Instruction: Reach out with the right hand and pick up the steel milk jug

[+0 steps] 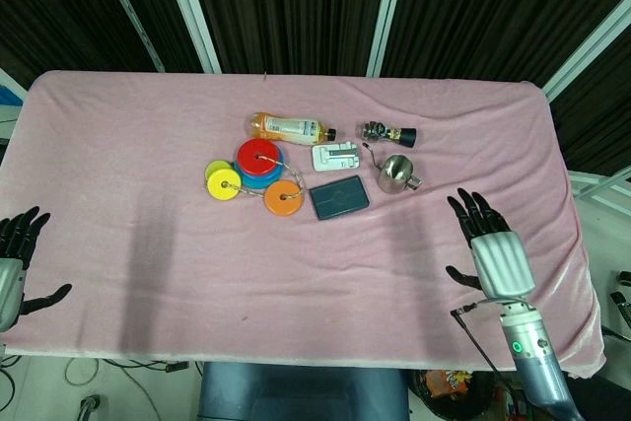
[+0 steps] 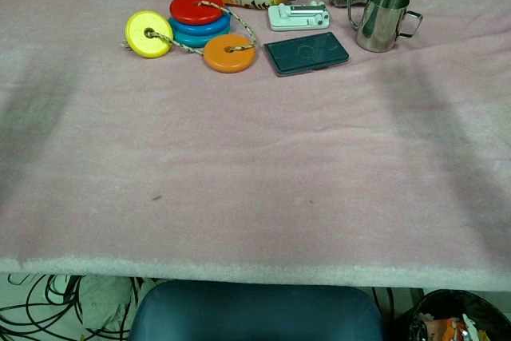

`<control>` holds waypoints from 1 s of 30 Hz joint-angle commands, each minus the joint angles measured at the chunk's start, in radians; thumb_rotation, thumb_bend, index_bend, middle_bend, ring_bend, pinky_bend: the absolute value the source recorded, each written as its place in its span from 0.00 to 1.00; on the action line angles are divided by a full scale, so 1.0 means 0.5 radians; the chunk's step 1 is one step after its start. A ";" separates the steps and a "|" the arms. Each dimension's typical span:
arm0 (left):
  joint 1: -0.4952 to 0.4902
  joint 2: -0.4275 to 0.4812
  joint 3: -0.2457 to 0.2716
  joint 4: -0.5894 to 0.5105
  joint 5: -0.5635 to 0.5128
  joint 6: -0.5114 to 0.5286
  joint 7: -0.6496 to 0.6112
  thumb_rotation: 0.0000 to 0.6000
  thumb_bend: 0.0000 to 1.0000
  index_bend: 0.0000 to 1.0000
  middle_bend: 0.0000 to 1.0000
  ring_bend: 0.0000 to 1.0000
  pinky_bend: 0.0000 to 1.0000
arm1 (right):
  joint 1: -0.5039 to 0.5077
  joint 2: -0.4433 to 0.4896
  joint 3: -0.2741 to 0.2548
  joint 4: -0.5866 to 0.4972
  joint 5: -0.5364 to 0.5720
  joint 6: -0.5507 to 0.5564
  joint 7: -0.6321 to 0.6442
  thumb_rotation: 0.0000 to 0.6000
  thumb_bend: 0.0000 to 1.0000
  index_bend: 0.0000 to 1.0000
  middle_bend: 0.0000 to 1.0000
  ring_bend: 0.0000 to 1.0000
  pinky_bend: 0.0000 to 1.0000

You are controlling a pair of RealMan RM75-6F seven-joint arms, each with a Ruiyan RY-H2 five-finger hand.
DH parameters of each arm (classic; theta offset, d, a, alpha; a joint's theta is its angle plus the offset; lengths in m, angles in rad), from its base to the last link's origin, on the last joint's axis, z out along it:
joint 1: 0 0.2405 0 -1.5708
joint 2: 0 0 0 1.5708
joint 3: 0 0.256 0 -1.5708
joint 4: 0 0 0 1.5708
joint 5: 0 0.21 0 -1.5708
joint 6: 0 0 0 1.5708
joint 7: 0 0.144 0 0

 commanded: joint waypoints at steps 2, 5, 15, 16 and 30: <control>-0.004 0.009 -0.003 -0.009 -0.016 -0.018 -0.013 1.00 0.00 0.00 0.00 0.00 0.00 | 0.377 -0.242 0.326 0.020 0.511 -0.351 -0.311 1.00 0.06 0.00 0.00 0.01 0.23; -0.009 0.014 -0.004 -0.015 -0.029 -0.037 -0.019 1.00 0.00 0.00 0.00 0.00 0.00 | 0.552 -0.373 0.439 0.168 0.777 -0.450 -0.448 1.00 0.06 0.00 0.00 0.01 0.23; -0.022 0.025 -0.011 -0.027 -0.071 -0.083 -0.031 1.00 0.00 0.00 0.00 0.00 0.00 | 0.926 -0.676 0.545 0.739 1.232 -0.644 -0.583 1.00 0.06 0.00 0.00 0.01 0.23; -0.023 0.025 -0.013 -0.028 -0.075 -0.085 -0.032 1.00 0.00 0.00 0.00 0.00 0.00 | 0.950 -0.696 0.545 0.788 1.249 -0.656 -0.584 1.00 0.06 0.00 0.00 0.01 0.23; -0.040 0.023 -0.021 -0.041 -0.135 -0.140 0.000 1.00 0.00 0.00 0.00 0.00 0.00 | 1.187 -0.901 0.549 1.407 1.518 -0.859 -0.574 1.00 0.05 0.00 0.00 0.00 0.23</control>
